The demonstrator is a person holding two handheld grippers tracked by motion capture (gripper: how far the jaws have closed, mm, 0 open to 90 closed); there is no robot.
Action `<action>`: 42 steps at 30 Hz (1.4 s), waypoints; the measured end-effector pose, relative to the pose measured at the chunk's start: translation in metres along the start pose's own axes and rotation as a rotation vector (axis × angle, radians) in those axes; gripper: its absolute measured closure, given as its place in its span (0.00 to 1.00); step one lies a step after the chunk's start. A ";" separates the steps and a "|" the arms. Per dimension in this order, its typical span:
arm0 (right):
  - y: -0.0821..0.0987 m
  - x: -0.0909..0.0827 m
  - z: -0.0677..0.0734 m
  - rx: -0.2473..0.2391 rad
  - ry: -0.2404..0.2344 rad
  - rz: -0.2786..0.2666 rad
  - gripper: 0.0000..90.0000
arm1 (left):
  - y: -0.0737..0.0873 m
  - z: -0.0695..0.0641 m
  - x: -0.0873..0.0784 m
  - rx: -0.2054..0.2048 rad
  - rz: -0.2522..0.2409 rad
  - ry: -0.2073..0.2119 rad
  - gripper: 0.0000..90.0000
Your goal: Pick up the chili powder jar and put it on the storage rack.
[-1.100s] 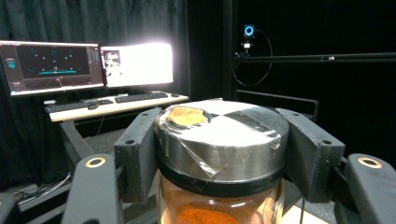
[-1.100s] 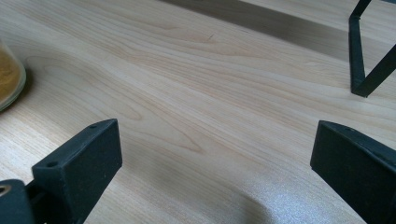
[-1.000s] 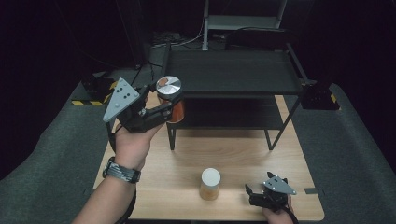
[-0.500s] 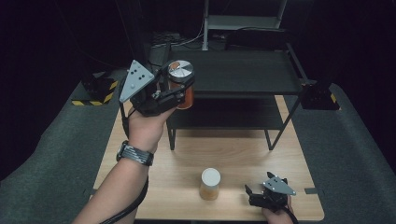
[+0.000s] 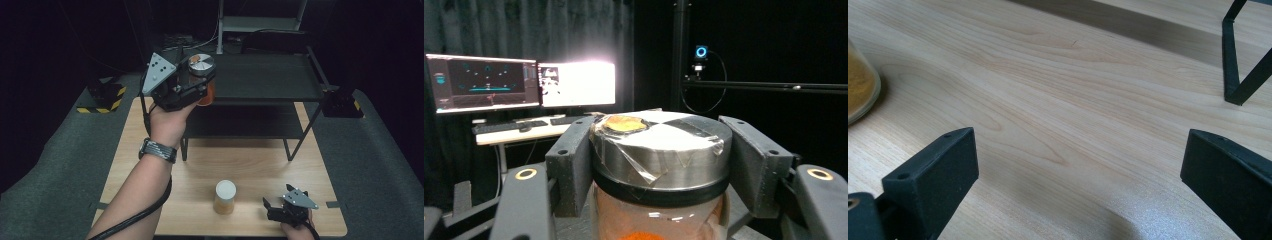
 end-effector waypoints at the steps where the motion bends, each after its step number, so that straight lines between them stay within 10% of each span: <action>1: 0.000 0.000 0.000 -0.001 0.000 -0.001 0.01 | 0.001 -0.001 0.003 0.000 0.000 -0.007 0.39; 42: 0.002 -0.002 -0.003 -0.003 -0.025 -0.018 0.01 | 0.021 -0.009 0.045 0.012 0.009 -0.070 0.39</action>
Point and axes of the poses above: each handheld gripper's, and its own axes: x roughly forward along the jaws, y roughly out of its underside, z roughly to its left, the point moved 6 cm from there along x, roughly forward along the jaws, and after that the axes turned 13 degrees about -y, right-handed, at the moved point
